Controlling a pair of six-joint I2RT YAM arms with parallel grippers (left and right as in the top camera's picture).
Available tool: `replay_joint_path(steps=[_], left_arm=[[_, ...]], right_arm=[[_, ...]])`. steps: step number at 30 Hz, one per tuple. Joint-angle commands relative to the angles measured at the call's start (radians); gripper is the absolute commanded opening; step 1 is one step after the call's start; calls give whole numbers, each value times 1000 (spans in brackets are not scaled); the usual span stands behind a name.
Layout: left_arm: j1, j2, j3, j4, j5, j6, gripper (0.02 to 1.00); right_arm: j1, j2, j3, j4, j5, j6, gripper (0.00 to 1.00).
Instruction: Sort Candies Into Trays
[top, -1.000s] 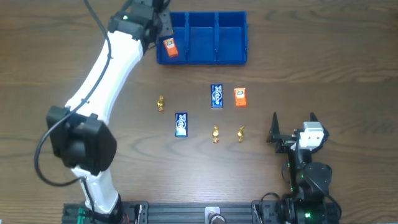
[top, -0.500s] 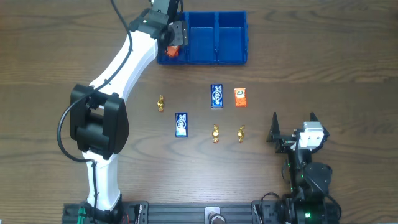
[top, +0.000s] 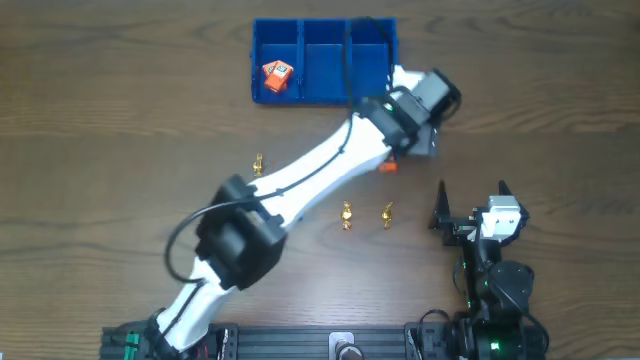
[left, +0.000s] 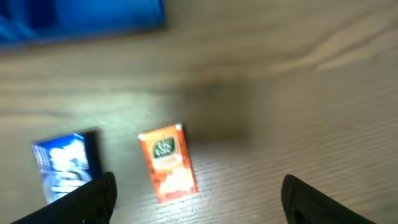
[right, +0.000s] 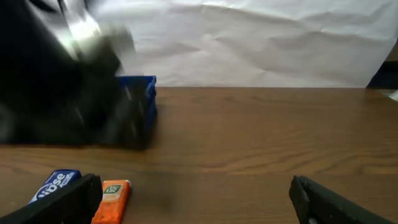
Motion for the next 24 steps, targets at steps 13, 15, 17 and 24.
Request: replay_joint_path(steps=[13,15,17,24], left_arm=[[21,217,5,-35,77,-187,698],[22,217,5,-35,76,-191,568],[21,217,5,-38,69,-191,417],[22,217,6,-54,56,-191,325]], right_arm=[[3,-7,-3,-3,-2,-15,998],[3,-7,-3,-3,-2,-15,998],[3,-7,-3,-3,-2,-15,998],[3,-7,-3,-3,-2,-15,998]])
